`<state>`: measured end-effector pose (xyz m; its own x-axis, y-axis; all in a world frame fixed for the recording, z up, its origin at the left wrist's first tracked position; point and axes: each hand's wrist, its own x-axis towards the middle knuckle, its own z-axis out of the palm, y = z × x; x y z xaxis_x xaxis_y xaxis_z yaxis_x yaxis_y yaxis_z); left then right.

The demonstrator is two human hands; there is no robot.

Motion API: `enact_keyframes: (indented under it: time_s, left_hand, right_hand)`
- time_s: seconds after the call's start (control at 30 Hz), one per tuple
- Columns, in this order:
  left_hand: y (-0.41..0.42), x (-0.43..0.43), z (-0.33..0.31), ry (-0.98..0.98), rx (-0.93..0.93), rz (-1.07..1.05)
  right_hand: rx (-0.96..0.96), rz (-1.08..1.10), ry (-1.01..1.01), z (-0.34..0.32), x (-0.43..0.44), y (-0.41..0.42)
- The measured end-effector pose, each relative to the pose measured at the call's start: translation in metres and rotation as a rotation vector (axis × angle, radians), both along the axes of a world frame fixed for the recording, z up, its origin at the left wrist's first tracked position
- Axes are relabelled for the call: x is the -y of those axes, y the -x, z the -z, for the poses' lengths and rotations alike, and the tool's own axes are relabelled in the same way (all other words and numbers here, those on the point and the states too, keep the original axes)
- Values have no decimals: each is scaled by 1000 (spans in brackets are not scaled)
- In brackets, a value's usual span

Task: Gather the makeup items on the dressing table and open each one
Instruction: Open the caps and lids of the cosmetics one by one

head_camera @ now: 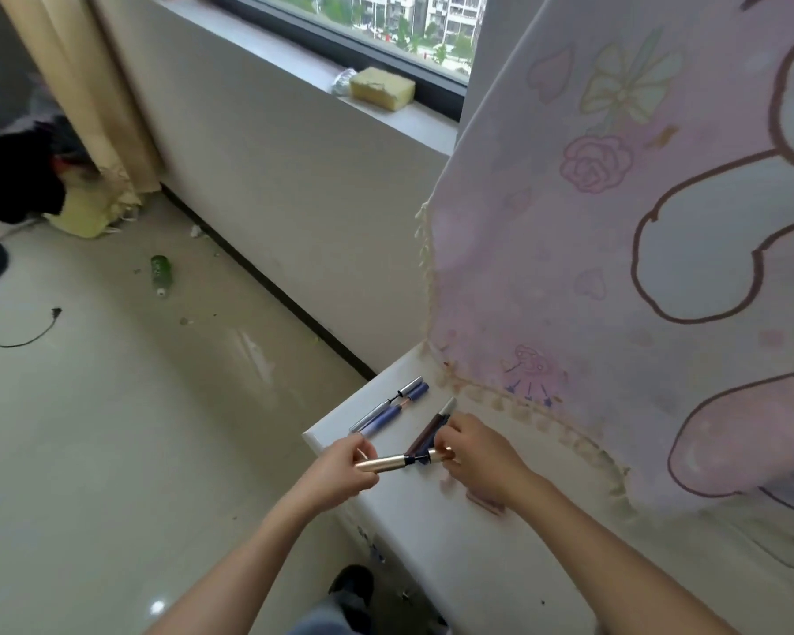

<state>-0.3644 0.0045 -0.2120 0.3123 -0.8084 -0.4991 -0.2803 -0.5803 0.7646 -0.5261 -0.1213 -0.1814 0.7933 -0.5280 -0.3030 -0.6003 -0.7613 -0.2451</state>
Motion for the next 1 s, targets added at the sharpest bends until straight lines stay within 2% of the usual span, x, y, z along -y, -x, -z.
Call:
enact_keyframes:
  time_s: [0.1,0.27,0.37,0.6,0.8,1.0]
  left_hand:
    - [5,9,14,57,251,-1]
    - [10,30,34,81,735,82]
    - [13,45,46,110,885,117]
    - [24,59,75,95,970,96]
    - [31,55,95,217,1098,-12]
    - [35,52,102,180,1123,-53]
  right_hand:
    - [-75,-57,72,8,15,-15]
    - [-71,-28,72,21,43,-35]
    - [-84,15,35,27,58,-47]
    - [-164,-54,45,49,82,-65]
    - [-205,-102,10,67,89,-66]
    - [-206,-134,-16,76,88,-65]
